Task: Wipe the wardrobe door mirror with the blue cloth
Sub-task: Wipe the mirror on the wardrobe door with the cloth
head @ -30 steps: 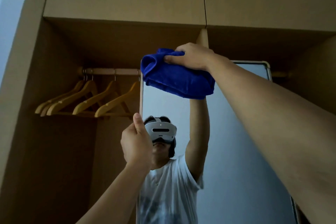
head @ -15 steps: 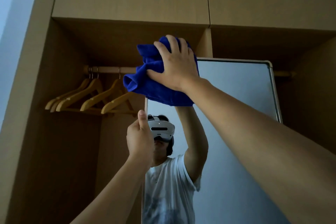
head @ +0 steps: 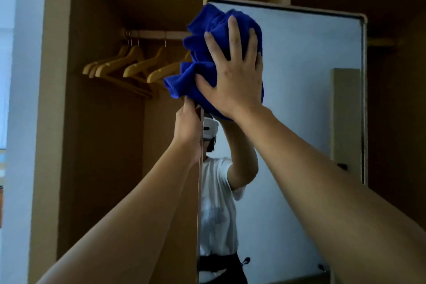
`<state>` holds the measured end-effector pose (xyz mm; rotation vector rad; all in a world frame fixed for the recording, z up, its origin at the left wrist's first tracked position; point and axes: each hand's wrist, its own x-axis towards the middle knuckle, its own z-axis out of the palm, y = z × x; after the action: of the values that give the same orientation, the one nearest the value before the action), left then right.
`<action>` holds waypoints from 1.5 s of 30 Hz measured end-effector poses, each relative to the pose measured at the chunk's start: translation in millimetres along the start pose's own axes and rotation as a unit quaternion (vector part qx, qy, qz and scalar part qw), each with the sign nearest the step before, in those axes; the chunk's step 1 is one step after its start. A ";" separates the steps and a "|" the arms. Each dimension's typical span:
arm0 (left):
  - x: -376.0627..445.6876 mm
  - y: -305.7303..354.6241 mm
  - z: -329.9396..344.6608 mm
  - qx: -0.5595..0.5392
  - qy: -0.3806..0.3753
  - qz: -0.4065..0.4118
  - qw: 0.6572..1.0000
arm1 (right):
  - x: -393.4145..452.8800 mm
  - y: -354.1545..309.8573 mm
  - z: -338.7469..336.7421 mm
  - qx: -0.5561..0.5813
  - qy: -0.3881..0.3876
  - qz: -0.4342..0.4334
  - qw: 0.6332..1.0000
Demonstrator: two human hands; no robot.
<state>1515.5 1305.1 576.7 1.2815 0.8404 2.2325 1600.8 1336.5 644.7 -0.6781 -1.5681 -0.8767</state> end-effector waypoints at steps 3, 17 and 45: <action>-9.7 -6.2 -2.0 -0.058 0.005 -0.001 0.998 | -29.9 -10.5 1.7 0.016 0.009 0.039 0.999; -57.8 -37.6 -36.3 -0.121 -0.047 -0.095 0.987 | -131.5 -34.9 11.9 0.033 0.001 0.088 0.996; -92.9 -5.4 -47.5 -0.015 0.056 -0.039 0.998 | -156.3 -3.2 -37.8 0.297 -0.105 0.156 0.936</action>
<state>1518.9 1237.0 497.5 1.0999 0.8793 2.2624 1646.4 1309.7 492.8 -0.5633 -1.7374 -0.0722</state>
